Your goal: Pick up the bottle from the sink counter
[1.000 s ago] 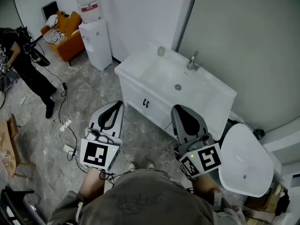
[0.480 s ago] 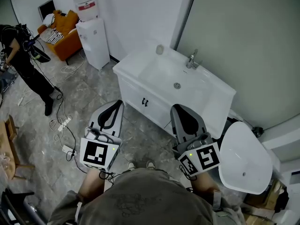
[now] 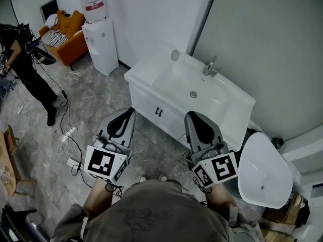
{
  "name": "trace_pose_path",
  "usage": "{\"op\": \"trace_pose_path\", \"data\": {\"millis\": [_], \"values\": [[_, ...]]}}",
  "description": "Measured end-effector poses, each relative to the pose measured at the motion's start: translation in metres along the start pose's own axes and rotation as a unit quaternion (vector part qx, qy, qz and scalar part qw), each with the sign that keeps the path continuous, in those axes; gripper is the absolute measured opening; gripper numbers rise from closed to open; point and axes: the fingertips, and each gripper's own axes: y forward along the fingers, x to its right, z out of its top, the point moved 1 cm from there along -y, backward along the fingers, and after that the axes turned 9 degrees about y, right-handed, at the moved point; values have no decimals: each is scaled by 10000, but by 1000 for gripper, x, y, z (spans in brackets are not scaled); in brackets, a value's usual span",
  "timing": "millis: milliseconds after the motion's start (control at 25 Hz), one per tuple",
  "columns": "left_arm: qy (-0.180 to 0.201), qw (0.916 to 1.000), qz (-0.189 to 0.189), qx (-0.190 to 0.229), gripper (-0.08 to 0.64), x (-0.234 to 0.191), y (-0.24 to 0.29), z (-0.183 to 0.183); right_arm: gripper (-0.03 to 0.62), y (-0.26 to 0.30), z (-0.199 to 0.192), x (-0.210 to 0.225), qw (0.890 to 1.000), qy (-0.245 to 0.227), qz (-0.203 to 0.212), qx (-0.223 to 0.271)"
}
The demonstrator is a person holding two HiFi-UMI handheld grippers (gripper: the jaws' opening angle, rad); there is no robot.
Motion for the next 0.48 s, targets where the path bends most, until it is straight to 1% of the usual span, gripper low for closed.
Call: {"op": "trace_pose_path", "data": {"millis": [80,160,360,480], "values": [[-53,10000,68,9,18,-11,-3,-4,35,5,-3,-5,10000,-13,-38,-11],[3,9999,117,-27,18,-19,-7,-10,35,9,-7,-9,10000,-15,-74,-17],[82,9998,52,-150,18,-25,-13,-23,35,15,-12,-19,9999,-38,-83,102],[112,9998,20,-141,18,-30,-14,-28,35,21,-15,-21,9999,-9,-88,119]]}}
